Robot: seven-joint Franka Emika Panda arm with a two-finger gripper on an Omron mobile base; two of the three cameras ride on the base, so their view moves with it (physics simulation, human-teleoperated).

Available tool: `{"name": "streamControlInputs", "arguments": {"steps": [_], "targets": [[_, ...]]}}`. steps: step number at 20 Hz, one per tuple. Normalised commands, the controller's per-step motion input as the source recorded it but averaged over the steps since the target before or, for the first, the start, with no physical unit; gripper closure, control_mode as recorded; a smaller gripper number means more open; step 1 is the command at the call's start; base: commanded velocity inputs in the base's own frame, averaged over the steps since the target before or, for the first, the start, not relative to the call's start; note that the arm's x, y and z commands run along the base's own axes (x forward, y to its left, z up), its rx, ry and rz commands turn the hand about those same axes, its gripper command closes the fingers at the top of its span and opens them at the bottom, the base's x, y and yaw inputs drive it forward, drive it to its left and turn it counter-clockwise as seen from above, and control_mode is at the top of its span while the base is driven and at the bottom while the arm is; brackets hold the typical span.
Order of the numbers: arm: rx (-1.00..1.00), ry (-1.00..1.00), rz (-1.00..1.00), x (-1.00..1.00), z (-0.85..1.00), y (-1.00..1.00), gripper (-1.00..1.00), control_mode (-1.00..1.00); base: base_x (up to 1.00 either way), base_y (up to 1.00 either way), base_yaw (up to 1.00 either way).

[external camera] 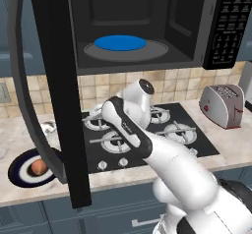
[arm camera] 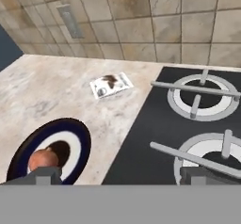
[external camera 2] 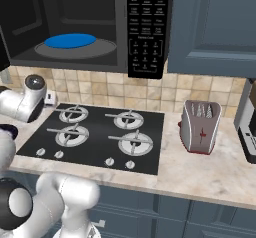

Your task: Pick the onion from the microwave and place it on plate located on the counter.

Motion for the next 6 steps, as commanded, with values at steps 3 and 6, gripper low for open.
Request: {"name": "streamControlInputs", "arguments": {"steps": [3, 6], "targets": [[0.0, 0.0, -0.17, 0.0, 0.39, -0.9, -1.0, -1.0, 0.0, 0.0, 0.0], [-0.02, 0.0, -0.17, -0.06, 0.19, -0.93, -1.0, -1.0, 0.0, 0.0, 0.0]]}}
